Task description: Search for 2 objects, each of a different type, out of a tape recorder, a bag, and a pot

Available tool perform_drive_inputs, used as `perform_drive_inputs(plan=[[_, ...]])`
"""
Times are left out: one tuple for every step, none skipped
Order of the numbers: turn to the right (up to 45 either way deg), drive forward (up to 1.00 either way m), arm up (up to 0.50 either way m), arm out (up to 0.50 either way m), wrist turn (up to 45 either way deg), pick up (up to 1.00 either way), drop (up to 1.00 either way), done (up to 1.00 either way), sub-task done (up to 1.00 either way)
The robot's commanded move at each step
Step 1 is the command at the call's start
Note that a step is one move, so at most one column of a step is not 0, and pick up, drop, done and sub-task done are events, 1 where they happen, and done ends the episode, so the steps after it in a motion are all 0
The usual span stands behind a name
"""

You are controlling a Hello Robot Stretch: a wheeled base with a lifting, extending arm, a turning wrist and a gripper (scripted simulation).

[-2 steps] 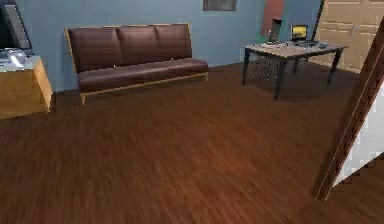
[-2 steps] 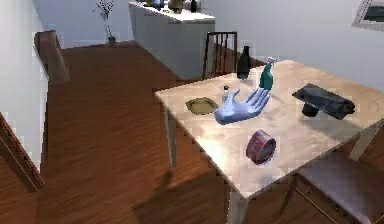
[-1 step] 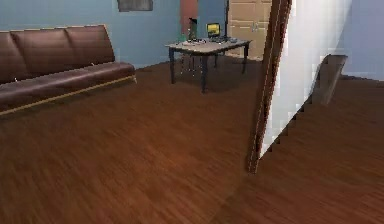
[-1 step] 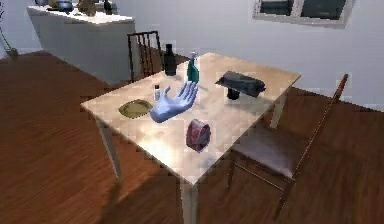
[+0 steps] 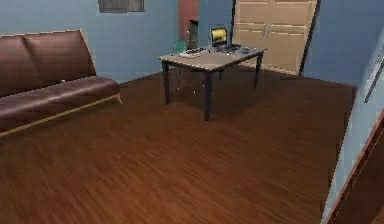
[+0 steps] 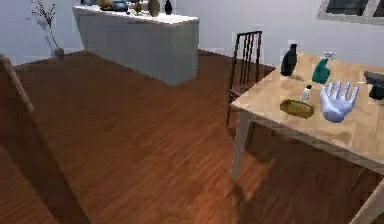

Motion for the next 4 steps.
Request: perform_drive_inputs(plan=[[0.0, 0.65, 0.00, 0.00, 0.0, 0.00, 0.00, 0.00, 0.00], [33.0, 0.00, 0.00, 0.00, 0.0, 0.00, 0.00, 0.00, 0.00], [0.0, 1.00, 0.00, 0.00, 0.0, 0.00, 0.00, 0.00, 0.00], [3.0, 0.00, 0.00, 0.00, 0.0, 0.00, 0.00, 0.00, 0.00]])
